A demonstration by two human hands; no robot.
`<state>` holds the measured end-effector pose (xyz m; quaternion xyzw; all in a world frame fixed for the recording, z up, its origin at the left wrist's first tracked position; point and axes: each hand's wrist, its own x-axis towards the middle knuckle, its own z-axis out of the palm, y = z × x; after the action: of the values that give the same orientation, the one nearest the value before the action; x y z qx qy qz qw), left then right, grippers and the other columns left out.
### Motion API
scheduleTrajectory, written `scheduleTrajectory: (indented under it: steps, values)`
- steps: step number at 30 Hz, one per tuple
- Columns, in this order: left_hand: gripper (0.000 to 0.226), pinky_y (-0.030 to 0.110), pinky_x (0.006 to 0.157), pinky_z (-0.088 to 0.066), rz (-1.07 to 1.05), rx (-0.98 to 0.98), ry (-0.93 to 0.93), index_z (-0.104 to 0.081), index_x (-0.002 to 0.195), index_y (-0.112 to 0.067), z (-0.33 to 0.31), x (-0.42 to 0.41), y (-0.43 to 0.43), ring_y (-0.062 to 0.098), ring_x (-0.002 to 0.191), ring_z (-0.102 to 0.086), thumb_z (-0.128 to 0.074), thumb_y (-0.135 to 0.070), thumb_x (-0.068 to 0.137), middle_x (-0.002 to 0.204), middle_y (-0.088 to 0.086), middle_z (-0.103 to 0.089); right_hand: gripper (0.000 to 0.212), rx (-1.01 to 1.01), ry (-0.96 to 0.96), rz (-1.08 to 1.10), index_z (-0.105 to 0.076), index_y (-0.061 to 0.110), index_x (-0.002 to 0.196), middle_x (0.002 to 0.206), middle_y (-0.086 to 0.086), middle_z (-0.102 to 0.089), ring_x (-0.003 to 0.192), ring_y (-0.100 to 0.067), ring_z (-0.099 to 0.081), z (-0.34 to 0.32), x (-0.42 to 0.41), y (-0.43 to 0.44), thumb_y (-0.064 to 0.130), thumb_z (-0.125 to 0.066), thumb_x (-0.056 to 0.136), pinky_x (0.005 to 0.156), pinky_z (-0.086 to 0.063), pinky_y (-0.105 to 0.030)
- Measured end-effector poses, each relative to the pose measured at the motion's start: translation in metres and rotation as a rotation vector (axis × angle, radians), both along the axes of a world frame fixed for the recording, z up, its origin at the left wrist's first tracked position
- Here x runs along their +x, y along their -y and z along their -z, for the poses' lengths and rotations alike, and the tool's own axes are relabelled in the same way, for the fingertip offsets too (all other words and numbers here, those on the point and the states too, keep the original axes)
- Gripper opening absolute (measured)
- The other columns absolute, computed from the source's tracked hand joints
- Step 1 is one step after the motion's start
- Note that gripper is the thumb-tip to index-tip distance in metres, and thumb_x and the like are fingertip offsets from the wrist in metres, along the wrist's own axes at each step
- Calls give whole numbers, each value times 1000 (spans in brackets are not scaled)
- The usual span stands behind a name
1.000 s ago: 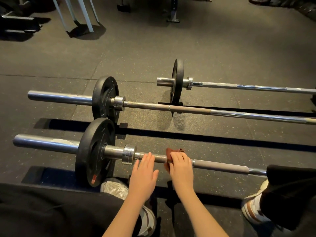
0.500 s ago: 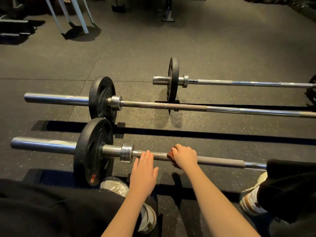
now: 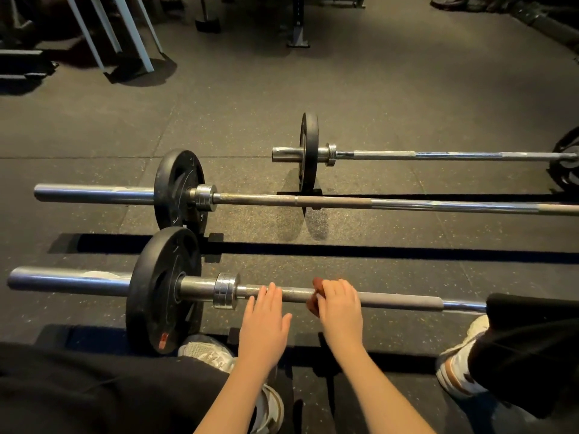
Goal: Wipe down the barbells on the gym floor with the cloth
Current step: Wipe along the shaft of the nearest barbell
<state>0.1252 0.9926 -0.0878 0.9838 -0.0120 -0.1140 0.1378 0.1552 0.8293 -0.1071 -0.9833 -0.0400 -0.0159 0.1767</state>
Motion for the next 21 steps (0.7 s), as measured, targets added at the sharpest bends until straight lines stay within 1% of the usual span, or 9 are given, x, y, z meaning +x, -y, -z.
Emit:
scheduleTrajectory:
  steps: [2, 4, 7, 9, 11, 13, 16, 18, 21]
  values:
    - [59, 34, 119, 2, 17, 5, -3, -3, 154, -15, 0, 2, -1, 16, 149, 4, -25, -39, 104, 162, 1, 0, 26, -26, -162, 1, -62, 16, 104, 101, -5, -67, 97, -29, -60, -1, 41, 0, 32, -43, 100, 79, -41, -39]
    - [59, 33, 119, 2, 19, -3, -2, -3, 154, -16, 2, 1, -4, 15, 148, 5, -25, -39, 104, 162, 0, 0, 33, -106, -317, 1, -60, 17, 108, 109, -5, -66, 101, -29, -59, 0, 61, -2, 35, -33, 102, 78, -39, -39]
    - [59, 33, 119, 2, 39, -12, 2, -3, 154, -16, 2, -1, -6, 14, 148, 5, -25, -39, 104, 162, -1, -1, 19, 32, -103, 68, -65, 16, 109, 111, -1, -65, 112, -26, -55, 6, 13, -14, 24, -57, 94, 97, -43, -41]
    - [60, 33, 119, 1, 34, -13, 8, -2, 154, -16, 3, -1, -7, 14, 148, 5, -26, -38, 104, 162, -1, 0, 20, 65, 11, 69, -66, 17, 108, 109, 0, -66, 111, -26, -56, 8, -8, -18, 19, -64, 88, 99, -43, -42]
    - [60, 34, 120, 0, 48, -16, 14, -2, 154, -16, 3, -1, -7, 14, 148, 5, -27, -39, 104, 162, -1, -1, 14, 54, -9, 42, -63, 20, 101, 101, 1, -66, 104, -24, -56, 1, 16, -20, 25, -51, 96, 90, -39, -37]
    - [61, 35, 121, -2, 58, -13, 17, -3, 154, -16, 3, -1, -9, 13, 148, 4, -28, -39, 104, 162, -1, -2, 25, 41, -96, 34, -63, 21, 103, 104, 1, -67, 105, -24, -55, 1, 39, -26, 30, -39, 101, 88, -35, -36]
    - [62, 35, 121, -4, 59, -14, 17, -4, 154, -16, 3, -2, -10, 13, 148, 2, -30, -39, 103, 162, -1, -4, 22, 165, -50, -28, -63, 21, 114, 117, 3, -64, 118, -21, -49, 5, 17, -39, 22, -50, 97, 99, -34, -34]
    - [62, 35, 121, -3, 53, -25, 22, -4, 154, -17, 3, -3, -11, 12, 148, 1, -31, -39, 103, 162, -2, -4, 32, 184, 0, -86, -61, 20, 125, 127, 4, -60, 126, -20, -45, 10, -3, -35, 17, -58, 92, 107, -32, -36]
    - [61, 35, 121, -3, 61, -36, 48, -6, 154, -17, 2, -2, -13, 12, 148, 0, -32, -39, 103, 162, -2, -7, 22, 125, -138, -105, -64, 26, 111, 110, 2, -67, 112, -23, -56, -4, 30, -32, 27, -47, 97, 92, -39, -36]
